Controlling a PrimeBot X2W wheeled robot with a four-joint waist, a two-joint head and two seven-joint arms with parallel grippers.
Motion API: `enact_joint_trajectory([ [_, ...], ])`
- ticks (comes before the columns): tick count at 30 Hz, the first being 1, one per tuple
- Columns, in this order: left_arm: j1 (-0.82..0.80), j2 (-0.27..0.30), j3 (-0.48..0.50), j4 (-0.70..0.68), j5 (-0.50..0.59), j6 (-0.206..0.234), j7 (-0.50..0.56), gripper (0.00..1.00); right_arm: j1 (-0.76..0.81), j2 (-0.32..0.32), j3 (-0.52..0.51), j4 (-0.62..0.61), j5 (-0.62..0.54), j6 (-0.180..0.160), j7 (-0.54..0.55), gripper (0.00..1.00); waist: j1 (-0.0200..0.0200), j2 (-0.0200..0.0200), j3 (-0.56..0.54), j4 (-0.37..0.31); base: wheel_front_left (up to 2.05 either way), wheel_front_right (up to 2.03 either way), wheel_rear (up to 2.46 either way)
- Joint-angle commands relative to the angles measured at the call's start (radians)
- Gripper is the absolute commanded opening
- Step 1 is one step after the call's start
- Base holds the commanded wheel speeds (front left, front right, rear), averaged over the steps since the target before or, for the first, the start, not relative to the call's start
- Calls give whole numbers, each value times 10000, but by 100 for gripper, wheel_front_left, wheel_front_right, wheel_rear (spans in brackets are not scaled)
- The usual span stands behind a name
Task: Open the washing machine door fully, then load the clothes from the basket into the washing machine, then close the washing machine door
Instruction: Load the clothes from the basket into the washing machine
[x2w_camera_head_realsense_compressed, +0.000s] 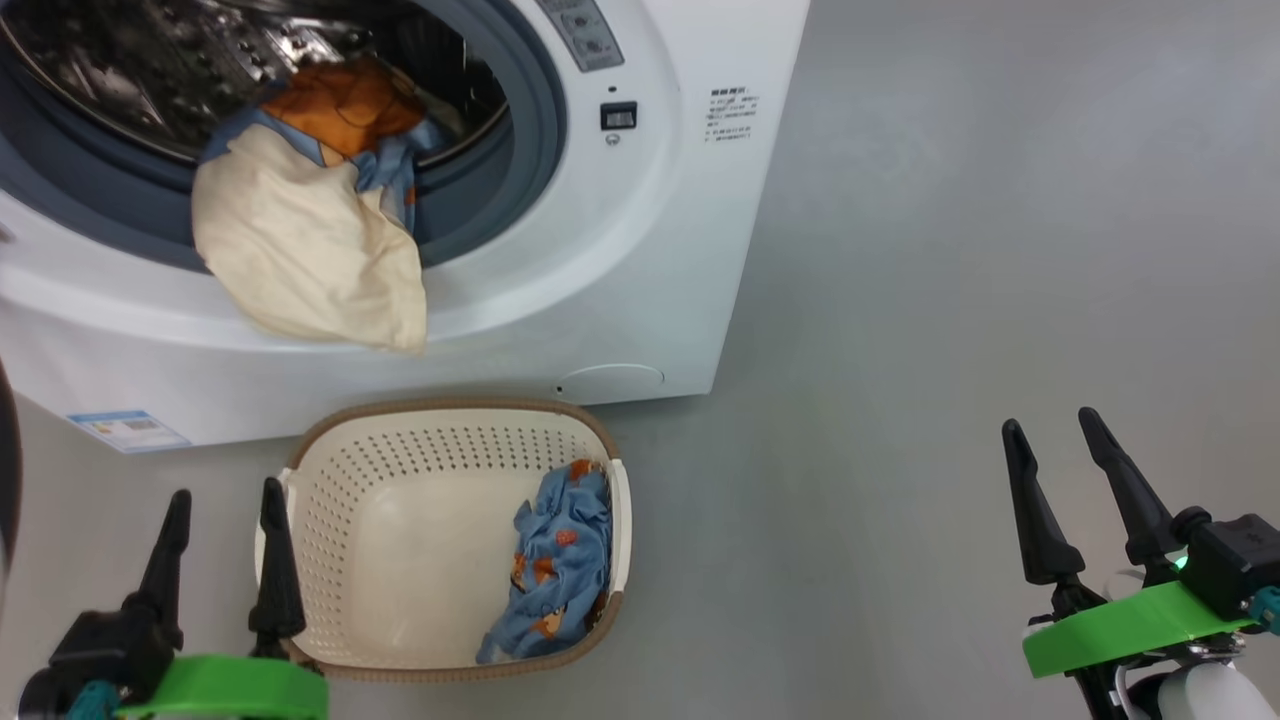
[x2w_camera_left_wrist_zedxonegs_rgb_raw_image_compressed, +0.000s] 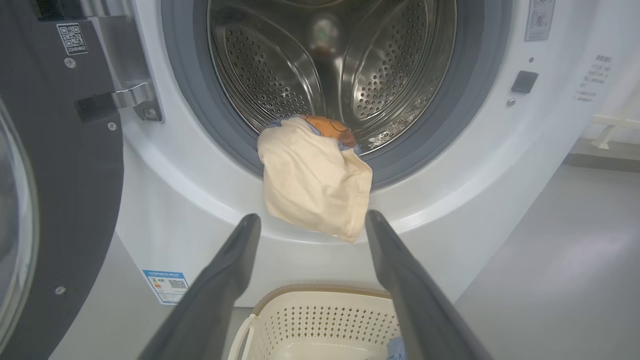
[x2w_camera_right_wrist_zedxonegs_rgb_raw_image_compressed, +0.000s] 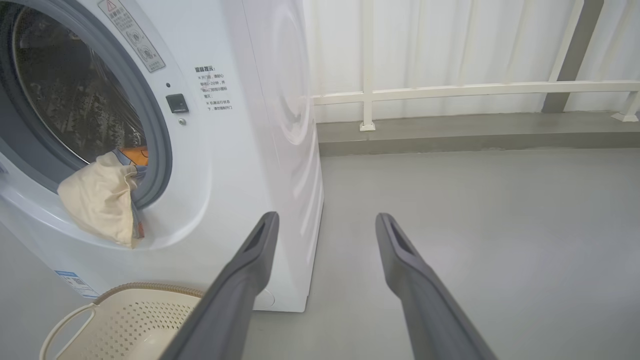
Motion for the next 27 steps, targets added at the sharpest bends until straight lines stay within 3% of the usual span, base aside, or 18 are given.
enact_joint_trajectory([
  [1,-405,210,234,-20,26,-20,-55,100,-278,-92,196,-252,-45,44,-80,100,-1,0,276,-49,0,0,0],
  [27,-4763,1392,-87,3072,-528,-76,-55,100,-2161,388,588,-389,-112,44,-80,100,-1,0,3373,-317,0,0,0],
])
